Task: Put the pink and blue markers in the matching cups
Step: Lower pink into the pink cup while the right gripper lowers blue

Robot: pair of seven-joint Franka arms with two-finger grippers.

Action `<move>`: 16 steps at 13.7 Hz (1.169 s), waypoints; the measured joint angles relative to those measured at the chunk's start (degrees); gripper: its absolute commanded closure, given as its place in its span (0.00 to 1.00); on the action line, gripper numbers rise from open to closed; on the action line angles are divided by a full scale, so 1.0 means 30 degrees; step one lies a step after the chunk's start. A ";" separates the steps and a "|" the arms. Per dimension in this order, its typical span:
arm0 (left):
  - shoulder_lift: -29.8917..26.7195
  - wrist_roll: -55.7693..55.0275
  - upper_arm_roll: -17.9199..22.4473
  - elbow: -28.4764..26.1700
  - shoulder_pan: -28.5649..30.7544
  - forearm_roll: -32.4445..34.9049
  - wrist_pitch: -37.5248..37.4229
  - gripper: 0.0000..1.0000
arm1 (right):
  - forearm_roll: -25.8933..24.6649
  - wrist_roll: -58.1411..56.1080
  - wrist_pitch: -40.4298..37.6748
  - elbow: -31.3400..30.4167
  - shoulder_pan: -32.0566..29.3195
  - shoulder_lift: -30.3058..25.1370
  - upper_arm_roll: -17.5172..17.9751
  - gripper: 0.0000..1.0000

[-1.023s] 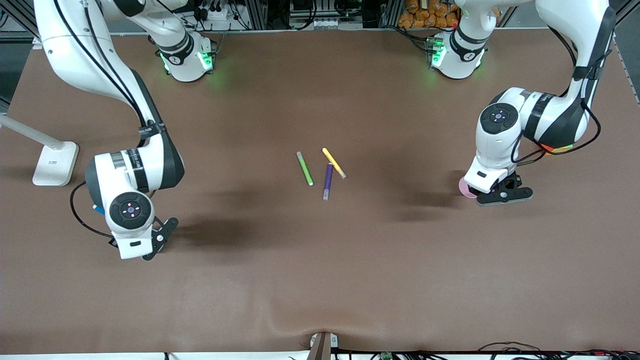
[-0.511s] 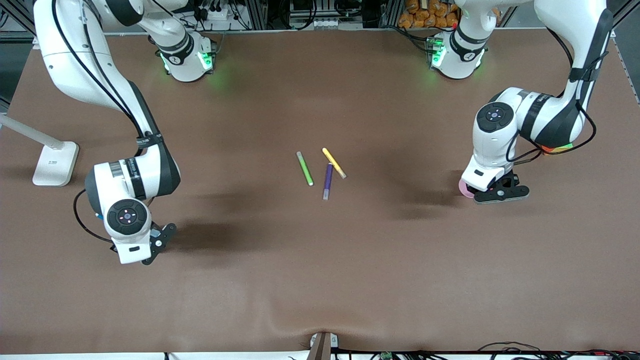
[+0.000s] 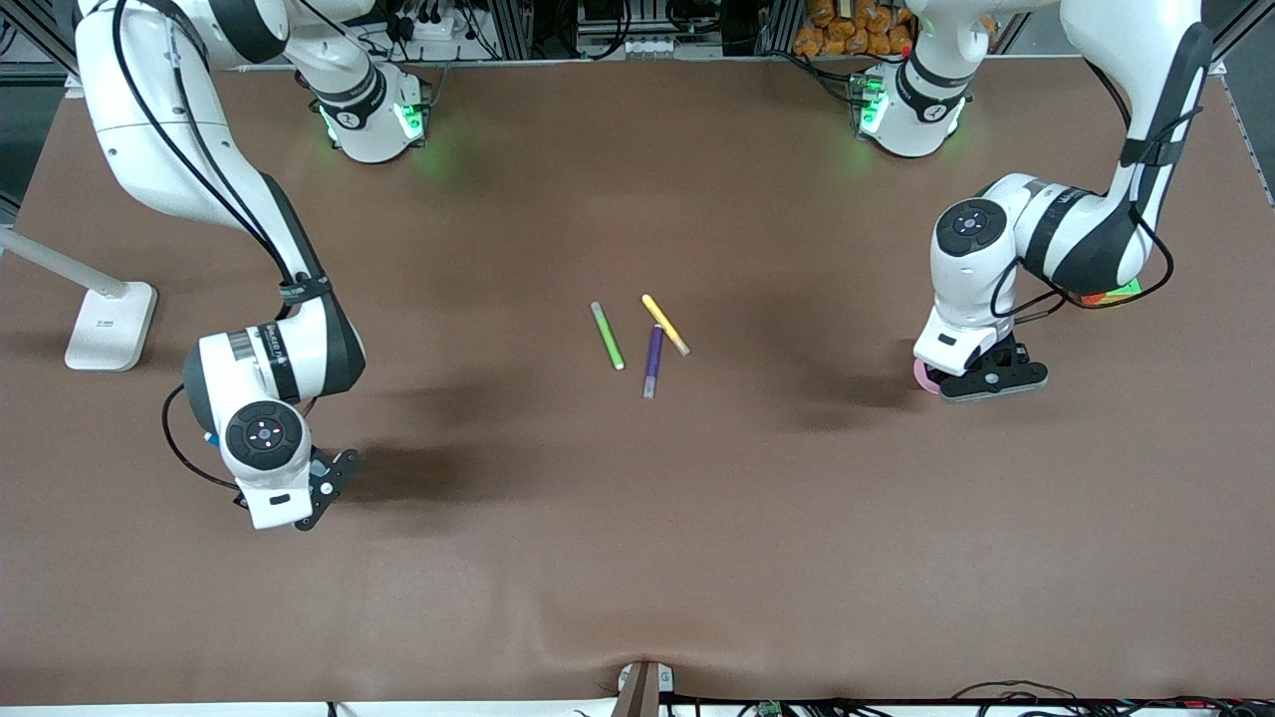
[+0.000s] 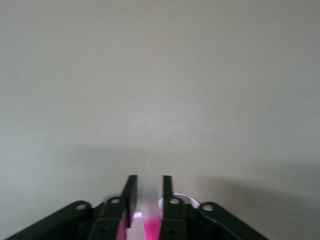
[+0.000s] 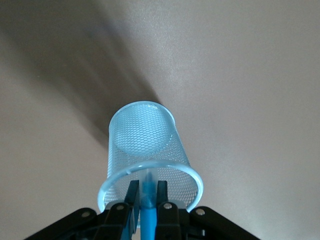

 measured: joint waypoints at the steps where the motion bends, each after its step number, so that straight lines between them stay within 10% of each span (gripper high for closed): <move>1: 0.0000 0.0000 0.0001 0.0006 0.0012 0.0001 0.0009 0.00 | -0.0008 0.0000 0.0042 0.0000 -0.0060 -0.0001 -0.0001 1.00; 6: -0.0003 0.0000 0.0001 0.0293 0.0012 0.0001 0.0097 0.00 | -0.0152 0.0007 0.0443 0.0000 -0.0178 0.0000 -0.0013 0.63; 16: 0.0126 0.5376 0.0027 0.3348 0.0109 -0.5298 -0.1340 0.00 | -0.0219 0.0048 0.0677 0.0351 -0.0454 -0.0342 -0.0330 0.52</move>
